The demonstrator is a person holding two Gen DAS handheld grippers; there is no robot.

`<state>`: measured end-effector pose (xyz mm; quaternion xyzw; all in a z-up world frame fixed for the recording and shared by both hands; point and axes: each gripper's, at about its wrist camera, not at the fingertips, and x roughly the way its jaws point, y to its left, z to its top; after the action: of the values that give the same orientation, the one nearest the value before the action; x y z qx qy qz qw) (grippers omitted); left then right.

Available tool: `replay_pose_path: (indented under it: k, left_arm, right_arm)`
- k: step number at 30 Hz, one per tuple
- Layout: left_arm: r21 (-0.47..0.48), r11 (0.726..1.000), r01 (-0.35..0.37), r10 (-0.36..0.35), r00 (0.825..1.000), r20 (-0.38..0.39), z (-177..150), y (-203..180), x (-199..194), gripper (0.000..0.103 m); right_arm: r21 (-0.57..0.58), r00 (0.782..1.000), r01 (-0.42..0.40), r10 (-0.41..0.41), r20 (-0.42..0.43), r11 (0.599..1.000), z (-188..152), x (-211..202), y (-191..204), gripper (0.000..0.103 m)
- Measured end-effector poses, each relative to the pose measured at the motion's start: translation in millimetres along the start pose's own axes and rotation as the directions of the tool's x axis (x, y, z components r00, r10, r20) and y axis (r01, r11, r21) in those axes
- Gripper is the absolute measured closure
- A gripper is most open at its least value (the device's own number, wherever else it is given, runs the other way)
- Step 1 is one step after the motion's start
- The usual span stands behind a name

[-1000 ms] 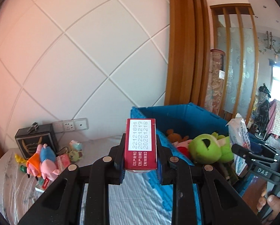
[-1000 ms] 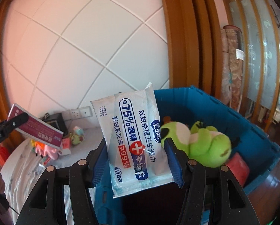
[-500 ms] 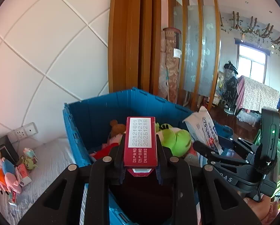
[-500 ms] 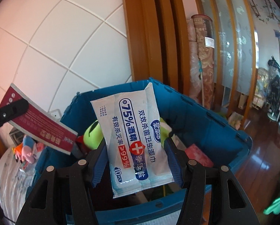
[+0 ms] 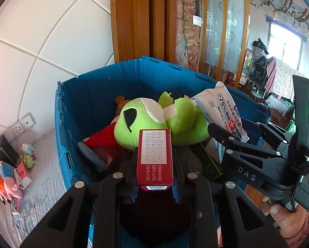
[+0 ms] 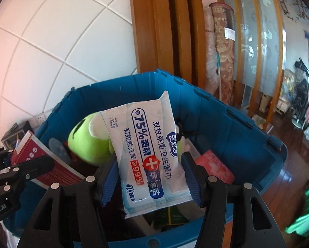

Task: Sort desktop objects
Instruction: 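Lower the red box and wipes pack into the crate and open both tools, then withdraw both tools from the crate back toward the bed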

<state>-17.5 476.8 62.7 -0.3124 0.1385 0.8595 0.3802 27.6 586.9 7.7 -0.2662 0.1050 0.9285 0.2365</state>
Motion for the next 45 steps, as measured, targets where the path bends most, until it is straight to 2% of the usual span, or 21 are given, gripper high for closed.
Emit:
replay_pose_path:
  k: [1,3,5,9,11,12,13,14,16,25,29,32,38,45]
  left_arm:
    - [0.001,1.000,-0.009,0.009,1.000,0.004,-0.7,0.0,-1.8,0.074]
    - [0.001,1.000,-0.006,0.006,1.000,0.010,-0.6,-2.3,-2.2,0.055]
    - [0.002,1.000,-0.006,0.006,1.000,0.023,-0.8,-1.2,-2.8,0.046]
    - [0.012,1.000,-0.006,0.006,0.999,0.043,-2.0,-0.6,-8.7,0.045]
    - [0.010,1.000,-0.008,0.008,0.999,0.051,-2.5,1.2,-11.1,0.042]
    - [0.010,1.000,-0.010,0.009,0.998,0.056,-2.5,1.4,-12.6,0.038]
    - [0.009,1.000,-0.012,0.012,0.998,0.062,-3.1,2.2,-14.0,0.037]
    - [0.007,1.000,-0.015,0.014,0.998,0.065,-3.8,2.8,-15.3,0.035]
    - [0.003,1.000,-0.013,0.012,0.997,0.073,-4.4,4.2,-17.9,0.034]
    - [-0.043,0.999,-0.029,0.036,0.986,0.163,-11.6,23.6,-48.2,0.034]
    - [-0.089,0.995,-0.045,0.064,0.972,0.225,-20.6,48.3,-69.5,0.034]
    - [-0.124,0.991,-0.047,0.075,0.968,0.240,-28.0,70.2,-78.4,0.034]
    - [-0.257,0.961,-0.096,0.160,0.958,0.239,-54.1,132.1,-99.9,0.034]
    - [-0.350,0.917,-0.193,0.274,0.941,0.198,-95.9,203.7,-122.8,0.034]
  right_arm:
    - [-0.005,1.000,0.006,-0.006,-0.003,1.000,-0.4,1.5,0.6,0.044]
    - [-0.016,1.000,0.022,-0.022,-0.006,1.000,-0.7,4.1,2.3,0.044]
    - [-0.025,0.999,0.038,-0.038,-0.008,0.999,-1.2,6.6,4.0,0.043]
    - [-0.039,0.997,0.072,-0.073,-0.013,0.997,-1.7,11.5,7.1,0.042]
    - [-0.034,0.996,0.084,-0.084,-0.016,0.996,-1.2,12.6,6.1,0.027]
    - [-0.031,0.997,0.081,-0.082,-0.013,0.996,-1.1,12.2,5.6,0.014]
    - [-0.031,0.997,0.082,-0.082,-0.008,0.996,-0.7,11.2,5.6,0.008]
    - [-0.035,0.996,0.085,-0.085,-0.003,0.996,-0.6,10.0,6.3,0.006]
    - [-0.041,0.996,0.090,-0.090,-0.001,0.995,0.3,9.1,6.5,0.001]
    - [-0.034,0.996,0.085,-0.085,0.018,0.996,5.7,-6.8,10.8,0.000]
    - [-0.052,0.997,0.056,-0.054,0.048,0.997,8.4,-19.4,27.0,0.000]
    - [-0.064,0.995,0.033,-0.027,0.095,0.997,10.8,-32.2,44.4,0.000]
    - [-0.082,0.983,-0.040,0.054,0.175,0.996,18.2,-55.2,89.4,0.000]
    - [-0.141,0.965,-0.107,0.137,0.222,0.984,19.3,-75.6,158.5,0.000]
